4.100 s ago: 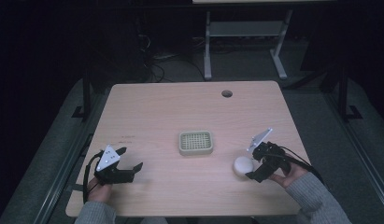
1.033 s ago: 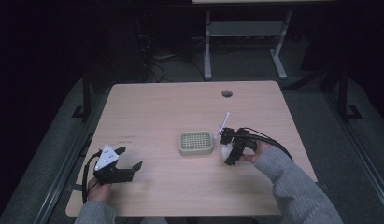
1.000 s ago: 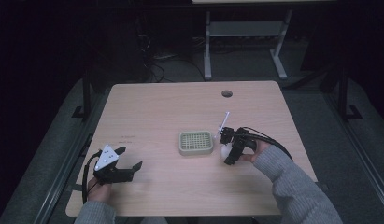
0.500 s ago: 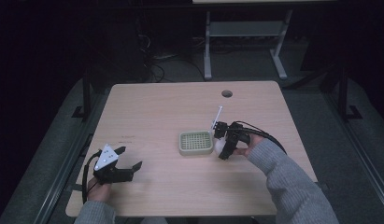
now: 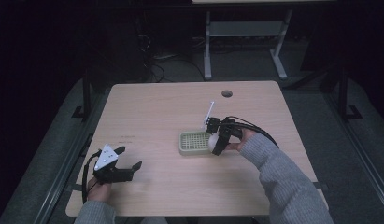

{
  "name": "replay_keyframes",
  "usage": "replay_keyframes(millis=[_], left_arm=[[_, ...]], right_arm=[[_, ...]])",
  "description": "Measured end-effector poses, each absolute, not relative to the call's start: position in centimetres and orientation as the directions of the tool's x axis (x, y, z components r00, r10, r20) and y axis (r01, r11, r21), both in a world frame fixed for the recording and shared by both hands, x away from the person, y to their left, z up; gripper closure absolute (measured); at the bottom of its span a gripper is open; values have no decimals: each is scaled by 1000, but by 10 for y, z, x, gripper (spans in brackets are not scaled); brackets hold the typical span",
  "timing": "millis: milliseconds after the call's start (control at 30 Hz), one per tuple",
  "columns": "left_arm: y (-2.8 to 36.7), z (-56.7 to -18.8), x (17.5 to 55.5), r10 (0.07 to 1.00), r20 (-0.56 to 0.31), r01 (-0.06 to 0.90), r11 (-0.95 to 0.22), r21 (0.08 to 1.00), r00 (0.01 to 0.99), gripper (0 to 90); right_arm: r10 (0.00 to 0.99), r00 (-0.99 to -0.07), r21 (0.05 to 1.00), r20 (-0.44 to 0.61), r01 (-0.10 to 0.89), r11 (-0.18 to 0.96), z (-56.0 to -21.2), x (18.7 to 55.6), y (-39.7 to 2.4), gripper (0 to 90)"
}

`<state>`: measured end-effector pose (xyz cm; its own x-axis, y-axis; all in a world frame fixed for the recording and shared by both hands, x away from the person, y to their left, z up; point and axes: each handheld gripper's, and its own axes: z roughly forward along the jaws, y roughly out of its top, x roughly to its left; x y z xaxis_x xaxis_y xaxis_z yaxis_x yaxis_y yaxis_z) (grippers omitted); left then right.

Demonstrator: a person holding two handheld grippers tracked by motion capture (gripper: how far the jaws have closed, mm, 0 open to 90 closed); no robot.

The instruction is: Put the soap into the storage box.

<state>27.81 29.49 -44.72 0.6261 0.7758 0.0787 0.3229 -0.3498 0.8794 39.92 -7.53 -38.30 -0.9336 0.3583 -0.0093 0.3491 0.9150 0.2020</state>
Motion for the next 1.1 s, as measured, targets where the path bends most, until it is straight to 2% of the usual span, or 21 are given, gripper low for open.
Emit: replay_keyframes(millis=[1100], left_arm=[[295, -447, 279, 777, 76, 316, -341, 885, 625, 128]], right_arm=[[314, -950, 187, 2, 308, 933, -381, 422, -34, 233]])
